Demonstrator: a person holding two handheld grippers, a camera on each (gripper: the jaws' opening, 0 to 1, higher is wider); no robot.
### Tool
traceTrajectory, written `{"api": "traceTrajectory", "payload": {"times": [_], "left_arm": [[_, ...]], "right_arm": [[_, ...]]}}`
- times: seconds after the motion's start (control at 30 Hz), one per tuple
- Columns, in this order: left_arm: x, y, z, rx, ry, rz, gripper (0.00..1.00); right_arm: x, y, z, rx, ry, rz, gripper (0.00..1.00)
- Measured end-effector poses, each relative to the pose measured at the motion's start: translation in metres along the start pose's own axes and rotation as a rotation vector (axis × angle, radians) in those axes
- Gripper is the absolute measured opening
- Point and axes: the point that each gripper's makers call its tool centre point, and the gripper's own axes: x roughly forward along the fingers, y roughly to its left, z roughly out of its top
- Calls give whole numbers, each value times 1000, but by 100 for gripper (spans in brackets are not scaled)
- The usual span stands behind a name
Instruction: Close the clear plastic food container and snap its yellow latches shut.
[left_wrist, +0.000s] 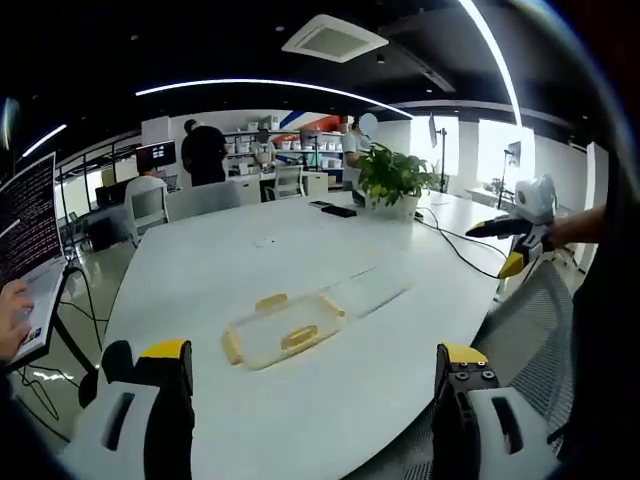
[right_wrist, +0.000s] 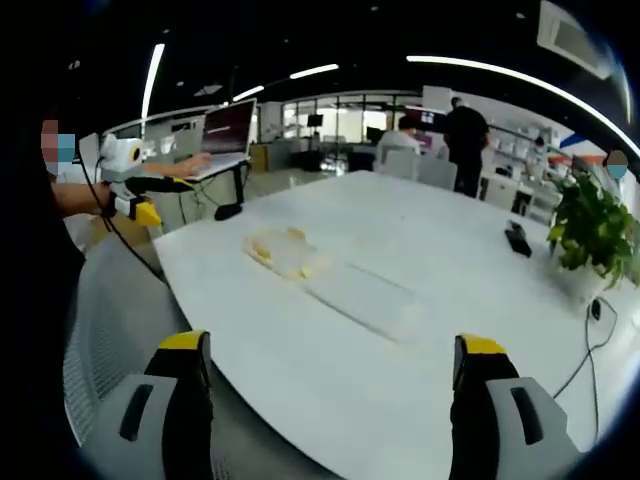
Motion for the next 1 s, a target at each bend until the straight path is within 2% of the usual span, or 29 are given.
{"api": "traceTrajectory", "payload": {"times": [1.0], "left_arm": [[0,4,4,4,3,-11,98]], "right_arm": [[-1,-1,2,-16,12,8,98]]}}
